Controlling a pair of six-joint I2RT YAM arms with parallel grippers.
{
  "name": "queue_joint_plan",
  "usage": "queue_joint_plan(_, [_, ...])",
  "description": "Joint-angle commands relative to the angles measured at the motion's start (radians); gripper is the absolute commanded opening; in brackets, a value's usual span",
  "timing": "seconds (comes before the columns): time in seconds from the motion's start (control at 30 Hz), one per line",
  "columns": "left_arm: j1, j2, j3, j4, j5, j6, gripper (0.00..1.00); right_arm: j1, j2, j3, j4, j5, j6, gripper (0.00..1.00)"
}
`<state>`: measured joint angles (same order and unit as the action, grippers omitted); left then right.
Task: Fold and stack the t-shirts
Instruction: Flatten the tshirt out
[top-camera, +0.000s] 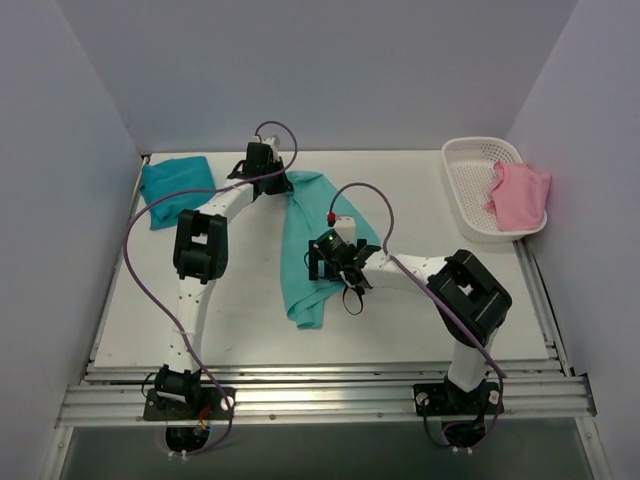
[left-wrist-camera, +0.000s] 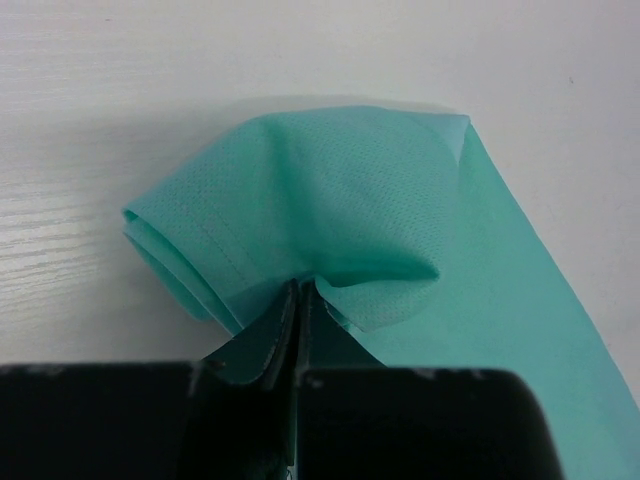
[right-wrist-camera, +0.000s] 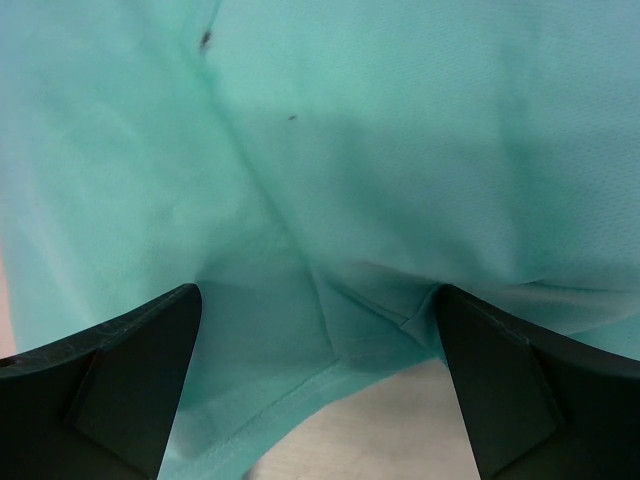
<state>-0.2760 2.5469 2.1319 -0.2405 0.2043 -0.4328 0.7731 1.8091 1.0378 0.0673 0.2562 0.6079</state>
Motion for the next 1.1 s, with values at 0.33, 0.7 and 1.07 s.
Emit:
queue_joint_plan(0.33, [-0.005,-0.083,-0.041,0.078,0.038,-0.017,0.02,0.127,-0.109,-0.036,-0.077,0.132,0.087,1.0])
queue_joint_plan(0.7, [-0.003,-0.096,-0.063,0.101,0.052,-0.027,0.02,0.117,-0.002,-0.012,-0.043,0.147,0.108,0.74])
queue_joint_plan(1.07, [-0.003,-0.089,-0.063,0.106,0.056,-0.03,0.02,0.163,-0.03,0.099,-0.169,0.227,0.098,0.61])
